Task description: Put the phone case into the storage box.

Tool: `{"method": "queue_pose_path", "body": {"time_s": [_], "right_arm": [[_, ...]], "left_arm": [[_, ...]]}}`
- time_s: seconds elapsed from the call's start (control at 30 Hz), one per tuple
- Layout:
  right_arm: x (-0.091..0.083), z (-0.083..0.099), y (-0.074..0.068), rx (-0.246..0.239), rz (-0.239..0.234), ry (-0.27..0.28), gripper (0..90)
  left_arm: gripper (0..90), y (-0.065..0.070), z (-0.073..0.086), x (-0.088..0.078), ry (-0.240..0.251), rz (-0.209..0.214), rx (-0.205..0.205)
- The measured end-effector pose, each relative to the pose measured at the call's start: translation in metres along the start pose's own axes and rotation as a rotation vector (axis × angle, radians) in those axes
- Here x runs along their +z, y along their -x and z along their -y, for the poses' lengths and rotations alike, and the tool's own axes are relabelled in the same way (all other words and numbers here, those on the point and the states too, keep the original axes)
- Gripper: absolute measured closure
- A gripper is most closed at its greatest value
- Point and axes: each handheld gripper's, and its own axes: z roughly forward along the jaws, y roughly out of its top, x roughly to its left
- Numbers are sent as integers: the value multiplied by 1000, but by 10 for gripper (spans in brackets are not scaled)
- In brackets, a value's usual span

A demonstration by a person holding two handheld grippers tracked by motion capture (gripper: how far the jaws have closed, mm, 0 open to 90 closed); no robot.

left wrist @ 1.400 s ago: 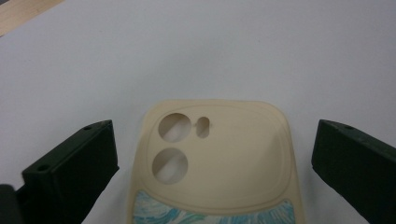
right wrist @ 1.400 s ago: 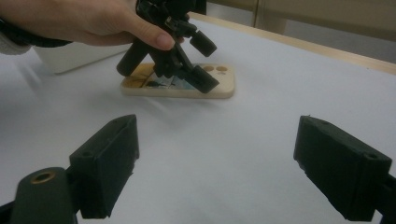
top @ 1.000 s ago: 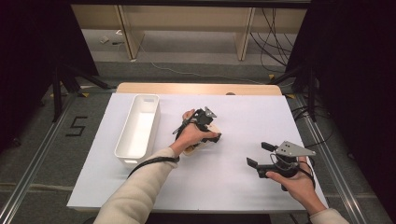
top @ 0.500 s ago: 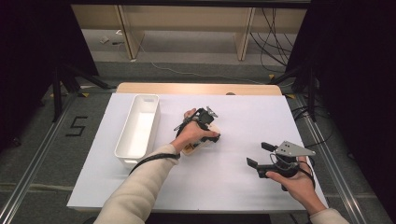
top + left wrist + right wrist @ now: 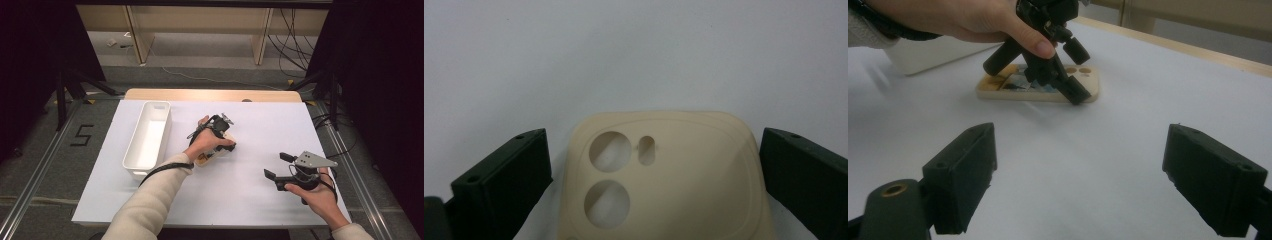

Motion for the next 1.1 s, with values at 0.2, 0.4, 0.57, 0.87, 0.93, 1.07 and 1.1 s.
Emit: {"method": "queue_pose_path", "body": {"time_s": [0.2,0.4,0.57,0.87,0.93,1.07,1.1], "right_arm": [[0,0,0,-3,-1,-1,150],[0,0,0,-2,-3,-3,151],[0,0,0,-4,-3,-5,152],[1,0,0,-6,-5,-9,153],[1,0,0,-5,-5,-9,153],[1,1,0,-5,-6,-9,153],[1,1,0,-4,-6,-10,153]], "left_arm": [[19,-1,-1,1,-10,11,-11],[32,-3,-1,1,-19,27,-31],[50,-5,-2,1,-31,44,-28],[59,-6,-4,1,-43,50,-32],[63,-6,-4,1,-42,50,-31],[88,-7,-3,0,-34,50,-29],[90,-7,-3,0,-33,52,-30]]}}
